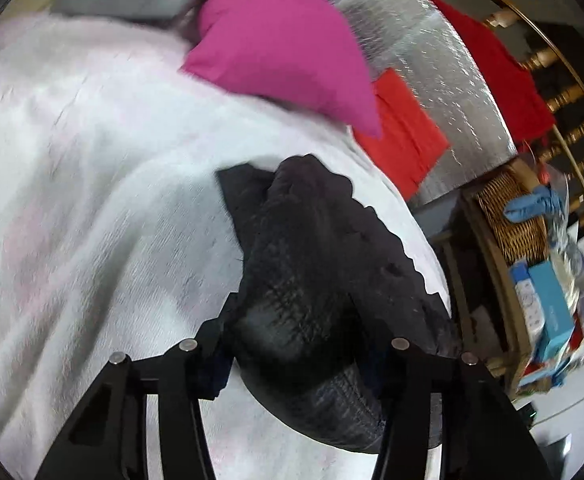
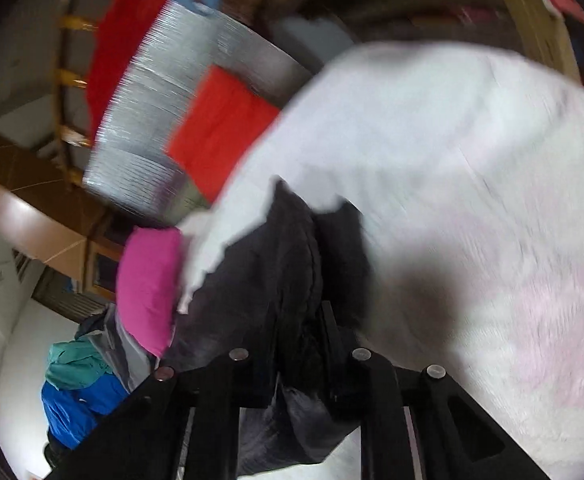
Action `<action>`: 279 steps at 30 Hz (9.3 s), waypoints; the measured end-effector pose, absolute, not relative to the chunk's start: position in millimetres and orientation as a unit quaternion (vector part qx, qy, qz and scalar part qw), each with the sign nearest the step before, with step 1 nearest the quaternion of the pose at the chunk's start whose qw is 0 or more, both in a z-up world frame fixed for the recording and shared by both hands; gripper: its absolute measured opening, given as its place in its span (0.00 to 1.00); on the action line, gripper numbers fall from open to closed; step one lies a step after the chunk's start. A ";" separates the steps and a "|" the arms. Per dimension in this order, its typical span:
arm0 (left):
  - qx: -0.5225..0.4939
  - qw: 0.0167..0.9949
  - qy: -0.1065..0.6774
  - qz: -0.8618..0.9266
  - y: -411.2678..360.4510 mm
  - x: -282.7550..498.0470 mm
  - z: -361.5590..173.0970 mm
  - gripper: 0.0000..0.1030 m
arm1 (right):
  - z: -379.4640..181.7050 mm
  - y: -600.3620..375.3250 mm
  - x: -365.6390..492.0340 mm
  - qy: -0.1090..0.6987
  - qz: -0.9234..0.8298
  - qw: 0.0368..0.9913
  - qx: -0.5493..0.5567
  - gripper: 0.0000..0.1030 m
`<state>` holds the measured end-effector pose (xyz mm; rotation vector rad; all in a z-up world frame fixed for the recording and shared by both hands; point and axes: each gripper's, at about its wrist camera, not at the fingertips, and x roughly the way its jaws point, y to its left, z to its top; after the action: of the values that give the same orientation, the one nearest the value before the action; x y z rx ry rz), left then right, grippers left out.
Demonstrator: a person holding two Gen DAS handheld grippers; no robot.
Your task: Fold large clothes
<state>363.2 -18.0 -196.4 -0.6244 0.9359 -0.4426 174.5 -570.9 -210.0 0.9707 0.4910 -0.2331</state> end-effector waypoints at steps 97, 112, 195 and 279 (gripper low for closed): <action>-0.186 0.799 0.544 -0.177 -113.5 479.8 -214.3 0.73 | -216.7 -552.7 286.7 0.344 -0.123 0.853 0.371 0.55; -0.126 0.826 0.535 -0.122 -101.5 467.9 -202.9 0.78 | -172.5 -543.4 233.0 0.267 -0.212 0.875 0.344 0.69; 0.160 0.919 0.347 -0.102 -169.1 367.8 -173.0 0.97 | -175.0 -433.6 215.6 0.380 -0.170 0.896 0.153 0.64; 0.035 0.984 0.149 -0.093 -69.1 13.2 106.0 1.00 | 75.9 -266.4 -41.9 0.190 -0.192 0.960 0.068 0.81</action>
<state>13.2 -69.1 106.0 0.0703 0.3001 -0.1880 -41.9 -266.4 75.9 0.1386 0.3848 -0.3898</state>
